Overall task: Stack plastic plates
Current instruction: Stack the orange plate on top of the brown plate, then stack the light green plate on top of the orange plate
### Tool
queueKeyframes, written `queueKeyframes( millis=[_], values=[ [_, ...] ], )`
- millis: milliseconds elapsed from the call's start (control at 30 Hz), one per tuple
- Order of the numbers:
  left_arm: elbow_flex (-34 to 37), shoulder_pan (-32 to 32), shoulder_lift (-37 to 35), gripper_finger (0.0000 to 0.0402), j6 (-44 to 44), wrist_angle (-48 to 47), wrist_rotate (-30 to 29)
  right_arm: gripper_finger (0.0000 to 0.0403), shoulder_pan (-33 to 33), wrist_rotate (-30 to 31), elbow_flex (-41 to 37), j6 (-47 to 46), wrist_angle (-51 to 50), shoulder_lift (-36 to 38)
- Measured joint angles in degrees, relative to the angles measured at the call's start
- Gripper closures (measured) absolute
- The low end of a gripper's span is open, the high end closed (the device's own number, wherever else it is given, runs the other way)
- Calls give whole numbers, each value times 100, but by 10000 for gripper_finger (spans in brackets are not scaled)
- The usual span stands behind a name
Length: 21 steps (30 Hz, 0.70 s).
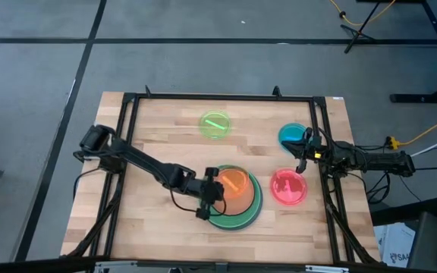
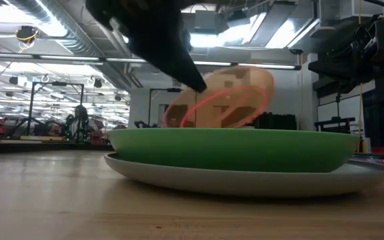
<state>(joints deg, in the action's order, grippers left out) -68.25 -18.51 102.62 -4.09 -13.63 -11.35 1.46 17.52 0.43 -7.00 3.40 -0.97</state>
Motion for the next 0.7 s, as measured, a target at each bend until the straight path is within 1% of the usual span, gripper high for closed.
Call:
queueKeyframes(
  millis=[100,200,300,400,467,600,667,700],
  values=[
    [0,29,127,376,-6,61,30,398,2,0,0,1,0,0],
    [0,63,130,348,-29,70,48,398,2,2,0,1,0,0],
    [4,67,12,318,-74,-4,225,397,2,1,0,1,-1,0],
    [4,61,-251,297,38,-239,351,398,0,-2,0,1,-2,0],
    [2,85,-433,291,185,-499,120,397,2,0,0,1,-2,0],
    [0,338,-736,289,536,-863,-742,397,0,2,0,2,-3,0],
    [0,572,-795,289,739,-1066,-909,398,1,38,0,3,-3,0],
    [0,723,-795,289,841,-1119,-903,398,1,52,0,3,-2,0]
  ],
)
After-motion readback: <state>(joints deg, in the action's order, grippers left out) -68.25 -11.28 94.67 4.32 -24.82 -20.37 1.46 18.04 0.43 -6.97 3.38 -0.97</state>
